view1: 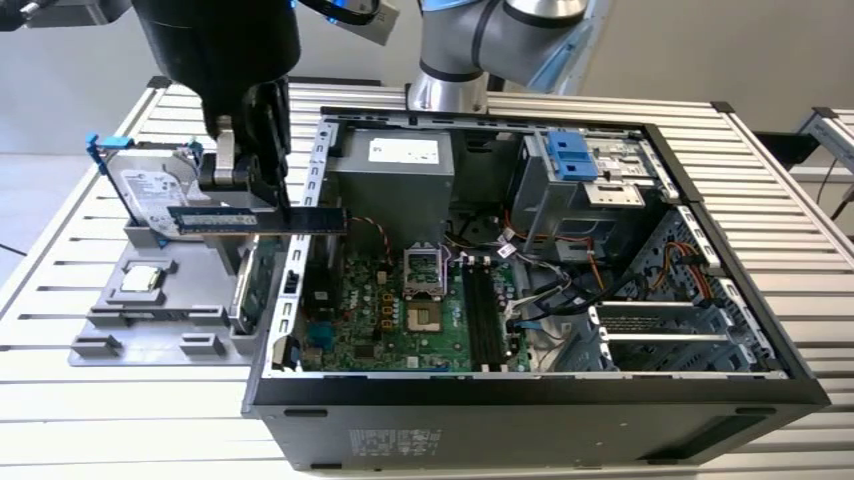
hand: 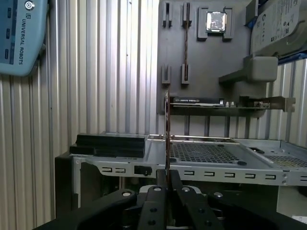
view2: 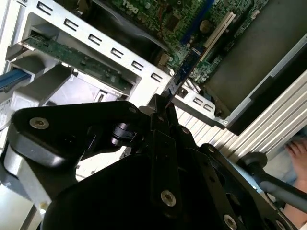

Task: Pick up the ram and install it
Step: 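Pick up the ram and move it above insertion slot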

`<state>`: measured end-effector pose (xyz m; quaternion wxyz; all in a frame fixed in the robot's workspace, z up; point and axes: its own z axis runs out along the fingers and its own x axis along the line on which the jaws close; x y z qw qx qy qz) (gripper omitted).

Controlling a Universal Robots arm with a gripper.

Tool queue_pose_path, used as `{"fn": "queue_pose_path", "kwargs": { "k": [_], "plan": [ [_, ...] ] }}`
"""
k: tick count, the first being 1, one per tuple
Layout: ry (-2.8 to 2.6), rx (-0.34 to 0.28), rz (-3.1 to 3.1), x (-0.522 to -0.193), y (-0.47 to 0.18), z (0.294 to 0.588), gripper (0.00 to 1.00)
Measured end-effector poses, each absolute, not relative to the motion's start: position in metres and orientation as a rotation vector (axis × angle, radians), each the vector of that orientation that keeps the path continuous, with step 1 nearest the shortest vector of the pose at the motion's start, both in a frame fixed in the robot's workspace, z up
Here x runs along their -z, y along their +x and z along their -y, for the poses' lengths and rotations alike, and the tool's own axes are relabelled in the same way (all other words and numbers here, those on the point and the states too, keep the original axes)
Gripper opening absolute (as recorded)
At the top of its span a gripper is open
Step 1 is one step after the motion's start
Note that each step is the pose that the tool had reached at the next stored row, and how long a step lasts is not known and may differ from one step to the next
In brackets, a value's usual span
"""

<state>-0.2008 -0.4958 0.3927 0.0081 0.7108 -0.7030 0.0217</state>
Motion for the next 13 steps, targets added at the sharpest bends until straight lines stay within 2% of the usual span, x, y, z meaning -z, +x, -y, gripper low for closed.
{"fn": "queue_pose_path", "kwargs": {
  "k": [13],
  "plan": [
    [2.222, -0.068, 2.197, -0.393, -0.17, 0.496, 0.0]
  ]
}}
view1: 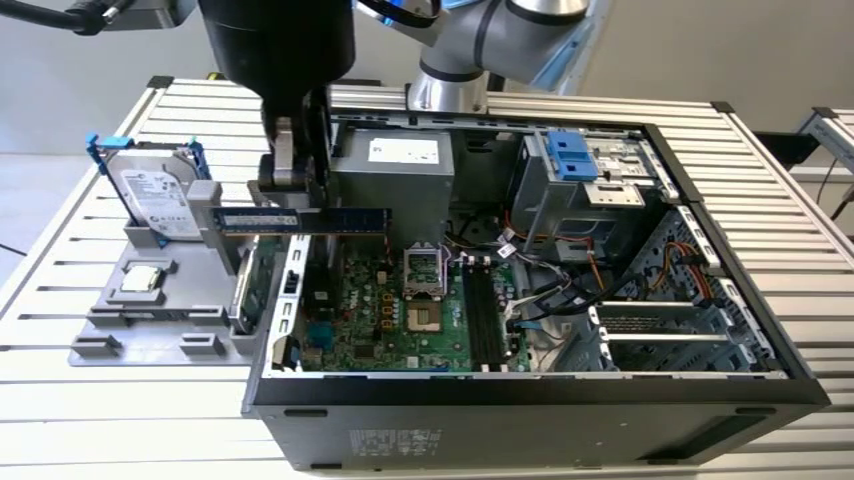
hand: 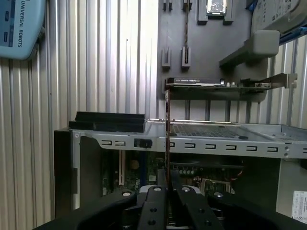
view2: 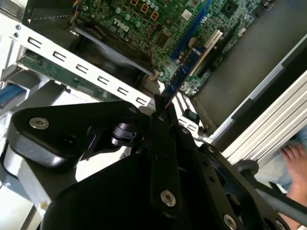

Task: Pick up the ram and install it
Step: 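Pick up the ram and move it above insertion slot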

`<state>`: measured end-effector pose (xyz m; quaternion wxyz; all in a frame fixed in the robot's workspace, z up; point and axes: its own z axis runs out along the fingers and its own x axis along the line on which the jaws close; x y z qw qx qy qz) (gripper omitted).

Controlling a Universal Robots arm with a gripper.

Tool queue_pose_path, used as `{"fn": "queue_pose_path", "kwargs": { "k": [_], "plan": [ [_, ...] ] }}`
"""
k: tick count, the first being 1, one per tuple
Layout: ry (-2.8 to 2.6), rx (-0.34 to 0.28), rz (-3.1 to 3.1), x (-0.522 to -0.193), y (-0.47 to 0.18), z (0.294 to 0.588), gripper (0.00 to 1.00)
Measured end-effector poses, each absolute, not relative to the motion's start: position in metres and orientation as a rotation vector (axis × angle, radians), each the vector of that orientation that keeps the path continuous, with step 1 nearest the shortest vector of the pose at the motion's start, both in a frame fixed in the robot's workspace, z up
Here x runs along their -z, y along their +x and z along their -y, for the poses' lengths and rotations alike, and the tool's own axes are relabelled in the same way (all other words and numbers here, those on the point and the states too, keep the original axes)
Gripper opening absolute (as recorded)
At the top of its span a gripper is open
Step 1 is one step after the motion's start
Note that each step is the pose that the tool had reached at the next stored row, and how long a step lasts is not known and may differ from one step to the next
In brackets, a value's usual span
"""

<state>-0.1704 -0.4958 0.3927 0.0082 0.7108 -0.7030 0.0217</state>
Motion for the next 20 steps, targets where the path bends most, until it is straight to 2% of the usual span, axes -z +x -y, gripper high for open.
{"fn": "queue_pose_path", "kwargs": {
  "k": [20],
  "plan": [
    [2.222, -0.068, 2.197, -0.393, -0.126, 0.496, 0.0]
  ]
}}
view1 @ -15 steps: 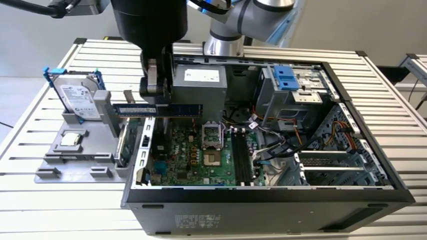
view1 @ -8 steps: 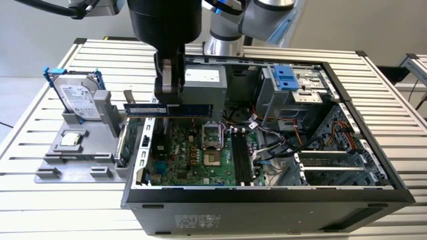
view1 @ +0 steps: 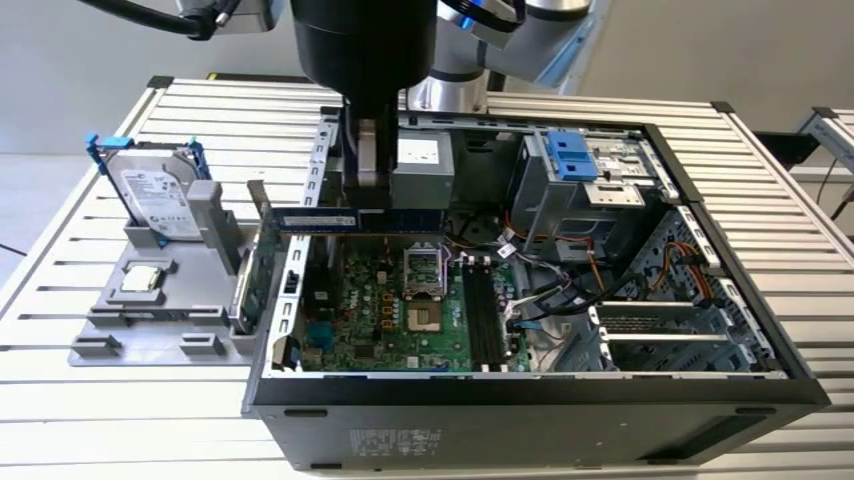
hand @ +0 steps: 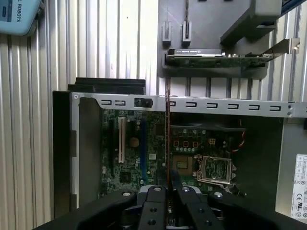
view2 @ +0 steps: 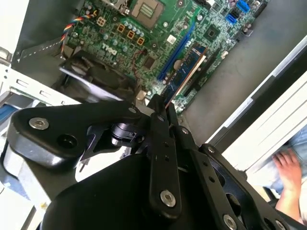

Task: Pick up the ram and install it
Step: 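Pick up the ram and move it above insertion slot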

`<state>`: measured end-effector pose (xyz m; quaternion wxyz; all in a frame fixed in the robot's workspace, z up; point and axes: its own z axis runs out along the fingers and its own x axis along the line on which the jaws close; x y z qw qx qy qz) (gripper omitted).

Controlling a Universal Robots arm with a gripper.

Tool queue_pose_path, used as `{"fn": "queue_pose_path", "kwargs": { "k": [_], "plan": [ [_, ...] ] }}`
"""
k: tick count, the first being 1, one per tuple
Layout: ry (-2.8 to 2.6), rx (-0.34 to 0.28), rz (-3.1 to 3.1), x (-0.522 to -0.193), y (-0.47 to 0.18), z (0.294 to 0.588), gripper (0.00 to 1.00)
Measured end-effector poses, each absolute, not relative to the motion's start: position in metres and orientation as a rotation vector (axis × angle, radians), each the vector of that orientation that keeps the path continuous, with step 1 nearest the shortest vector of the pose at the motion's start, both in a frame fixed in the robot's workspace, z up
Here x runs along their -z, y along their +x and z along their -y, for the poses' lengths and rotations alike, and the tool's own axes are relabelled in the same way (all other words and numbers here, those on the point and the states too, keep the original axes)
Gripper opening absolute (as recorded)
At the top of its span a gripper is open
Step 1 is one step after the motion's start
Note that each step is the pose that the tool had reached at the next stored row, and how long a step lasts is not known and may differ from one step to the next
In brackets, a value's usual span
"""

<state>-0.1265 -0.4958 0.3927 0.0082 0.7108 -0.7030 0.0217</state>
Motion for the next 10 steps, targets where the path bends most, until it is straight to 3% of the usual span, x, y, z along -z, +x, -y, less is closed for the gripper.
{"fn": "queue_pose_path", "kwargs": {
  "k": [10],
  "plan": [
    [2.222, -0.068, 2.197, -0.393, -0.105, 0.496, 0.0]
  ]
}}
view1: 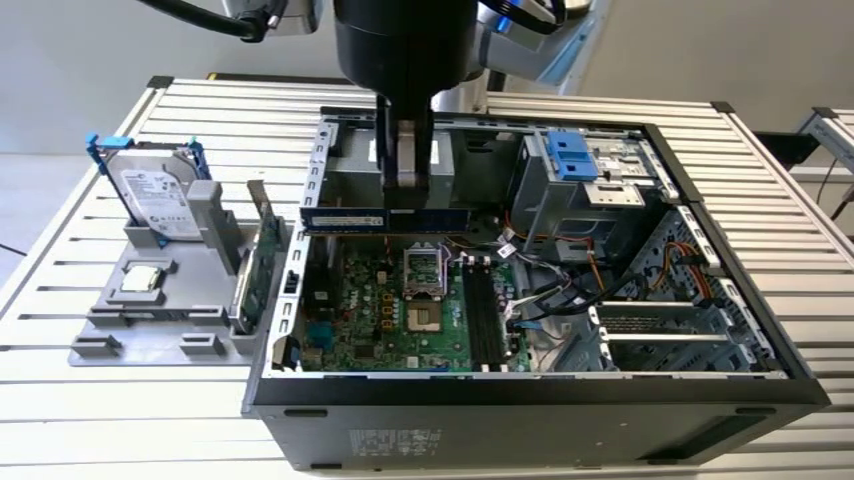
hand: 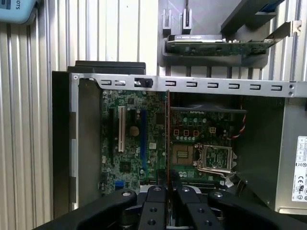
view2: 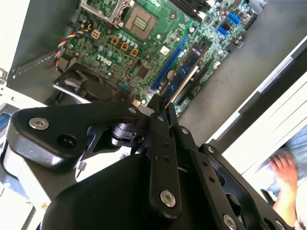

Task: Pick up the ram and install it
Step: 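Pick up the ram and move it above insertion slot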

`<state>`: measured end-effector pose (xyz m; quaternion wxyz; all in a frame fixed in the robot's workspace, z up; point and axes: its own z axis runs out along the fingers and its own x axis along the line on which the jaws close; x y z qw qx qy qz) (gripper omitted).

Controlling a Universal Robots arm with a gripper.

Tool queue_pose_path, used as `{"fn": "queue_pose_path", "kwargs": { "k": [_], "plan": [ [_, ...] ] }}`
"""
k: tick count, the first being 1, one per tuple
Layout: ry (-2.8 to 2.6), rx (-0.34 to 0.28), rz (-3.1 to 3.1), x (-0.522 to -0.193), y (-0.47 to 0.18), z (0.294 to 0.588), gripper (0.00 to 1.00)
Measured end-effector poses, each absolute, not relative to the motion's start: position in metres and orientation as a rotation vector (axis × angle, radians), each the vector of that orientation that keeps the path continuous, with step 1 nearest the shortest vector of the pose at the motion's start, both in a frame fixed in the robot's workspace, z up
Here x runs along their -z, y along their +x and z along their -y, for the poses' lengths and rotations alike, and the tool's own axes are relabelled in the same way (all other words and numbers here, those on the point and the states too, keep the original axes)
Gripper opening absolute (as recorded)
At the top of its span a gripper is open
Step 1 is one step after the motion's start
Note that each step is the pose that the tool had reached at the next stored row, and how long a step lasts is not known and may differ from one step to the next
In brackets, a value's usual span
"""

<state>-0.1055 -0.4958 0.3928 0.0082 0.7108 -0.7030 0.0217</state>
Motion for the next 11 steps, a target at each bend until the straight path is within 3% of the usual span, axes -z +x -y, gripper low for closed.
{"fn": "queue_pose_path", "kwargs": {
  "k": [11],
  "plan": [
    [2.222, -0.068, 2.197, -0.393, -0.083, 0.496, 0.0]
  ]
}}
